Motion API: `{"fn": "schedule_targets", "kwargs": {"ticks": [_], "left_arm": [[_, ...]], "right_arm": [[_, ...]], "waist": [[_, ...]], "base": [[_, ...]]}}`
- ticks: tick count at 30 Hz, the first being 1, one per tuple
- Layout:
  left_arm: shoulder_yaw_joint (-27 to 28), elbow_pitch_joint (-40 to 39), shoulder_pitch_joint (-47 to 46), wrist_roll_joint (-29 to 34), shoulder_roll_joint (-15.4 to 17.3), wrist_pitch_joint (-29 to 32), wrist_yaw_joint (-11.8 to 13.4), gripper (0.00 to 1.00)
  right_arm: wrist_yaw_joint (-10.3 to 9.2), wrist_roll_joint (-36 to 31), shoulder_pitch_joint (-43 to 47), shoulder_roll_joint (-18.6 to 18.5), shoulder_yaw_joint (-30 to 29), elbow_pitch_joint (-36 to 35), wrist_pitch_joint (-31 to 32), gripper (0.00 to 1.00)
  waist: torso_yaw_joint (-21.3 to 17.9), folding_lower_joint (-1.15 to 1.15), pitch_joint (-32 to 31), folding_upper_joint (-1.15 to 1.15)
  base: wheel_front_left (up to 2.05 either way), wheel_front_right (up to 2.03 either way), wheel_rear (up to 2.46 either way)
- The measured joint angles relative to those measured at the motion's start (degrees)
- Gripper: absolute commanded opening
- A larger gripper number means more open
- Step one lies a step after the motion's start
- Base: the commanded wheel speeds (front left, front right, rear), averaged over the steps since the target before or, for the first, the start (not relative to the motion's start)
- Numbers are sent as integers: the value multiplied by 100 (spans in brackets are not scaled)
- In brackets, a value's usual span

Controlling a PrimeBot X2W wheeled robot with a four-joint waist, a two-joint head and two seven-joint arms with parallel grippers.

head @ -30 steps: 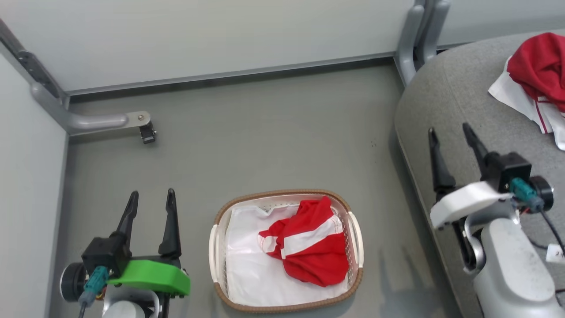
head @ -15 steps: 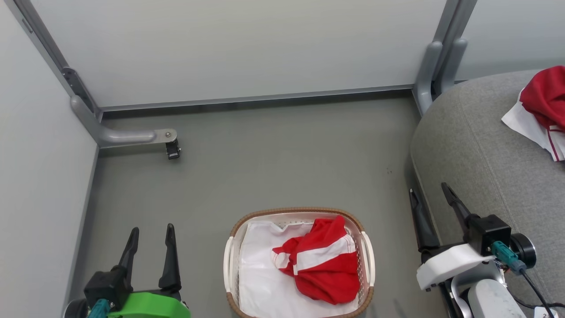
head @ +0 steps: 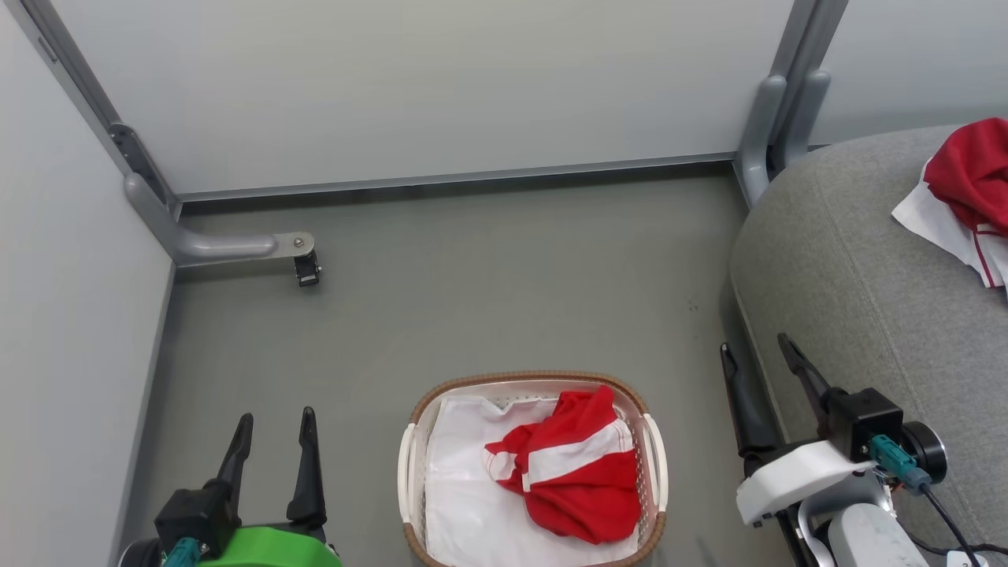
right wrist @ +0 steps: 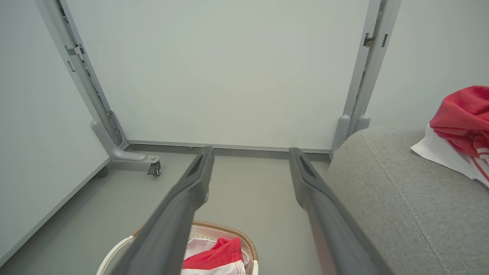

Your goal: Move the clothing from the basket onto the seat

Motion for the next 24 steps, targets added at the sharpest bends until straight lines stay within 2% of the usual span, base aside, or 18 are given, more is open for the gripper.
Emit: {"fn": "schedule_targets", "kwargs": {"ticks": [16,24], "left_arm": [[70,38,-6,76,-53,0,-76,100],[-69,34,-274,270,-55,0,-127,100]], "right_arm": [[0,-1,-4,-1,-1,-2,1,100],[0,-46,-219,0,-111,-209,0,100]], "waist": [[7,0,106,0],[-29,0,406,0]], "base": [[0,0,0],[0,0,0]]}}
